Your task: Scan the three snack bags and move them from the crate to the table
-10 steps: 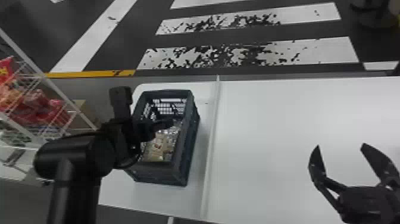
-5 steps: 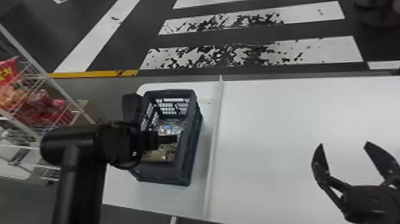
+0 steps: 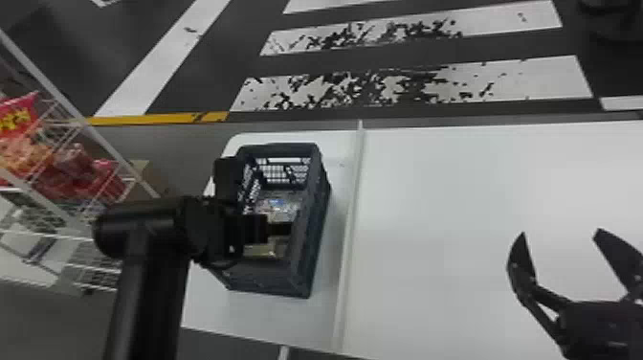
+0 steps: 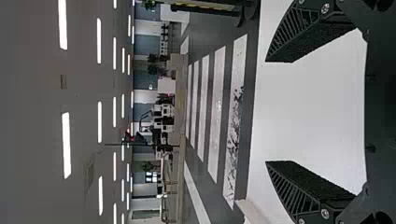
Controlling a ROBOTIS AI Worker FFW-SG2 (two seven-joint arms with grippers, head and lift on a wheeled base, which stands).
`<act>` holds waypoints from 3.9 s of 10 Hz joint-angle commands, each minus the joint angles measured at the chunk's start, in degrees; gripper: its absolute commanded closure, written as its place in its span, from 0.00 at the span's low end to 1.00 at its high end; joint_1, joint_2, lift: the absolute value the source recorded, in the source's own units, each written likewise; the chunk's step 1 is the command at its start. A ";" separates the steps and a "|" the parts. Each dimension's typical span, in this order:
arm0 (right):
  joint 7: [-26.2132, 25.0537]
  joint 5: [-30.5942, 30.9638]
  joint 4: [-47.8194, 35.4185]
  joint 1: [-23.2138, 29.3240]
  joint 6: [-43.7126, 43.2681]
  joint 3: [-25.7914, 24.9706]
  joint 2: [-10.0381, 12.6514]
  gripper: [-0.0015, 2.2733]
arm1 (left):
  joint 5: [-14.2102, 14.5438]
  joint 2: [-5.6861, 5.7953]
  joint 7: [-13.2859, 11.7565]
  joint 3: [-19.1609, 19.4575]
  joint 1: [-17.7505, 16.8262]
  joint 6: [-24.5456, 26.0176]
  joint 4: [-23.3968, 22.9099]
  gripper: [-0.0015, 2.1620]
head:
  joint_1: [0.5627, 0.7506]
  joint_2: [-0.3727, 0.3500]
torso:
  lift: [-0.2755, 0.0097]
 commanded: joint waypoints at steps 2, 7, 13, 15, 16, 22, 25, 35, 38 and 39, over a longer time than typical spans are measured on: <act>-0.45 -0.09 0.14 -0.12 0.00 -0.08 -0.58 0.05 | -0.47 -0.28 -0.45 -2.18 -3.67 -1.40 5.64 0.16 | 0.70 0.90 | 0.75; -0.98 -1.41 1.37 -1.26 0.00 0.27 -0.58 0.05 | -0.47 -0.28 -3.79 -0.16 -4.10 -0.16 8.54 0.93 | 0.70 0.86 | 0.75; -1.16 -2.55 0.23 -0.21 0.00 1.15 -0.41 0.05 | 1.20 -0.37 -4.76 7.66 5.83 1.94 -9.12 0.93 | 0.70 0.93 | 0.75; -1.68 -2.55 -0.56 0.85 -1.23 1.06 -0.41 0.05 | 1.72 -0.37 -5.11 8.54 7.76 1.77 -12.64 0.93 | 0.70 0.95 | 0.75; -2.12 -2.55 -1.00 1.29 -1.40 0.97 -0.41 0.05 | 1.81 -0.54 -5.20 8.46 8.38 1.77 -13.96 0.93 | 0.70 0.95 | 0.75; -2.56 -2.55 -1.35 2.70 -3.16 0.62 -0.49 0.05 | 1.99 -1.33 -5.11 9.95 12.33 1.59 -22.66 0.93 | 0.70 0.93 | 0.75; -2.56 -2.64 -1.18 2.34 -3.16 0.53 -0.41 0.05 | 1.90 -1.33 -4.14 10.65 12.68 1.42 -24.24 0.93 | 0.70 0.94 | 0.75; -4.06 -3.16 -0.12 -0.47 -2.28 -0.96 0.03 0.05 | 9.37 -5.03 -4.76 13.47 19.36 0.36 -47.27 0.93 | 0.70 0.83 | 0.75; -3.97 -3.16 -2.58 -0.56 0.00 -2.37 -0.05 0.05 | 10.69 -6.08 -9.86 6.43 19.71 -0.16 -46.74 0.93 | 0.70 0.69 | 0.75; -3.97 -3.16 -3.90 -0.56 1.06 -2.98 0.03 0.05 | 9.90 -6.17 -12.76 2.48 20.07 -1.22 -45.34 0.93 | 0.70 0.61 | 0.75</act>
